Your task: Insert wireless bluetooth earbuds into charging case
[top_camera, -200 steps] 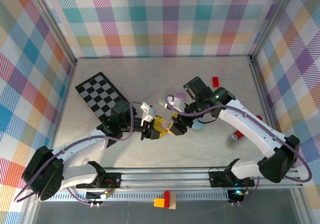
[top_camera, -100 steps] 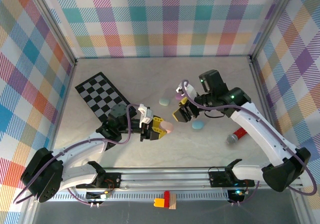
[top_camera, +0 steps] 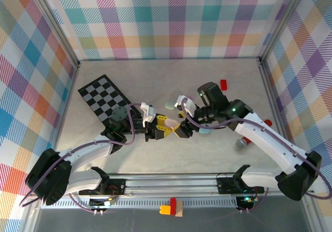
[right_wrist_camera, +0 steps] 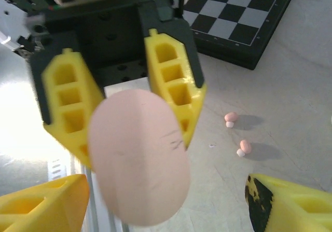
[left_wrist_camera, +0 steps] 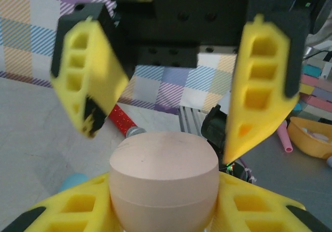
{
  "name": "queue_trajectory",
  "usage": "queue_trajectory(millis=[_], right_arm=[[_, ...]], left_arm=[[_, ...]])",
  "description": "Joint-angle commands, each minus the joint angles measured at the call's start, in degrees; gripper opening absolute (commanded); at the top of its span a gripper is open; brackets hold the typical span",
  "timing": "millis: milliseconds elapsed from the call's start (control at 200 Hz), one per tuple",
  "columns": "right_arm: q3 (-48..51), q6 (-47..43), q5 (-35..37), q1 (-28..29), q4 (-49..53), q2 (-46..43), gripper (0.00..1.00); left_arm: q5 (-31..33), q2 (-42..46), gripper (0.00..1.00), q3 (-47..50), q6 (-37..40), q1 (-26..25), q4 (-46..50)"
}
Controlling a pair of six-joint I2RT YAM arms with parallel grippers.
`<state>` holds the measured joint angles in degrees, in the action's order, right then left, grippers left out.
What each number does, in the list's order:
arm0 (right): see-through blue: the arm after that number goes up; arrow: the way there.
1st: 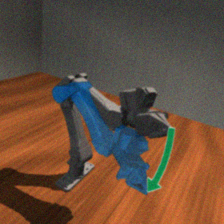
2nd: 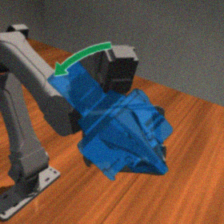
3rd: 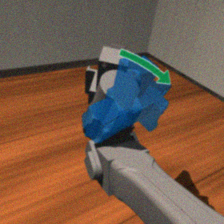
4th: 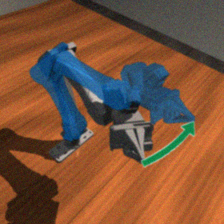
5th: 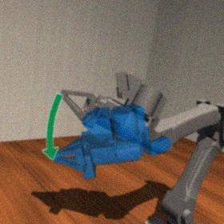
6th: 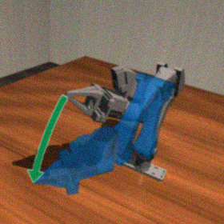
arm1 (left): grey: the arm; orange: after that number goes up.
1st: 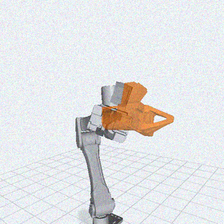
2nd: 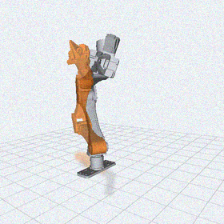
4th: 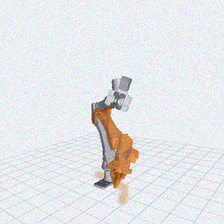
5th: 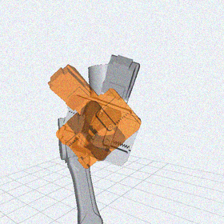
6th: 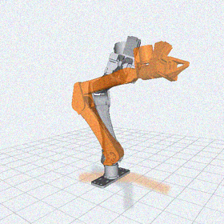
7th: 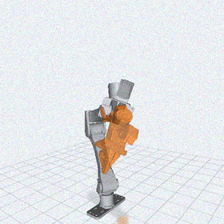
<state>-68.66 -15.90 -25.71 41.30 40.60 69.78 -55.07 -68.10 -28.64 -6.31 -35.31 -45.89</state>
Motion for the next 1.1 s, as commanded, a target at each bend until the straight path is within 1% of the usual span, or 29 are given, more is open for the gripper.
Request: queue_trajectory(millis=[0, 55, 125, 190, 390, 510, 605, 625, 685, 785, 890, 950, 1040, 1095], right_arm=[[-0.3, -1.2, 3.5, 0.2, -3.3, 1.0, 0.78], [-0.4, -0.3, 5.8, 0.3, -3.8, 1.1, 0.78], [-0.3, 1.0, 7.0, -0.1, -4.1, 0.8, 0.78], [-0.4, 2.4, 5.9, -1.4, -3.6, 0.2, 0.77], [-0.2, 8.0, 5.0, -4.5, -4.3, -1.6, 0.76], [-0.3, 9.5, 3.7, -5.5, -5.0, -1.8, 0.76], [-0.7, 9.8, 3.8, -6.1, -5.2, -1.5, 0.75], [-0.8, 11.7, 3.9, -6.1, -5.2, -1.4, 0.75], [-1.3, 12.7, 4.6, -6.4, -5.3, -0.9, 0.75], [-1.7, 12.7, 4.5, -6.7, -5.2, -0.5, 0.75], [-1.3, 11.3, 1.9, -6.8, -5.6, -1.1, 0.76], [-0.5, 10.8, -0.9, -6.8, -6.5, -2.3, 0.76], [1.3, 10.8, -5.1, -6.9, -9.1, -4.8, 0.77], [2.8, 10.8, -6.4, -6.8, -11.8, -6.8, 0.77]], left_arm=[[-2.3, 0.2, 0.37, -0.6, -1.3, 0.3, -3.9], [-2.6, 0.3, 0.37, -0.5, -1.3, 0.3, -3.9], [-2.2, 0.3, 0.37, 0.1, -0.7, 0.3, -4.0], [-0.9, 0.1, 0.37, 1.0, -0.3, 0.4, -5.2], [-1.7, -1.7, 0.38, 1.4, -2.8, 0.7, -12.0], [-2.4, -2.7, 0.38, 1.7, -2.9, 0.9, -13.3], [-2.7, -2.9, 0.38, 2.1, -3.7, 1.2, -15.0], [-2.6, -2.9, 0.38, 2.1, -3.8, 1.2, -15.2], [-2.6, -2.5, 0.38, 2.3, -3.8, 1.3, -15.5], [-3.0, -2.3, 0.38, 2.0, -4.0, 1.5, -15.5], [-2.8, -2.0, 0.38, 2.1, -4.1, 2.0, -15.4], [-2.8, -2.0, 0.38, 2.0, -4.2, 2.4, -15.4], [-2.4, -2.1, 0.38, 1.8, -4.2, 2.8, -15.6], [-2.0, -2.3, 0.38, 1.7, -4.2, 3.2, -16.0]])
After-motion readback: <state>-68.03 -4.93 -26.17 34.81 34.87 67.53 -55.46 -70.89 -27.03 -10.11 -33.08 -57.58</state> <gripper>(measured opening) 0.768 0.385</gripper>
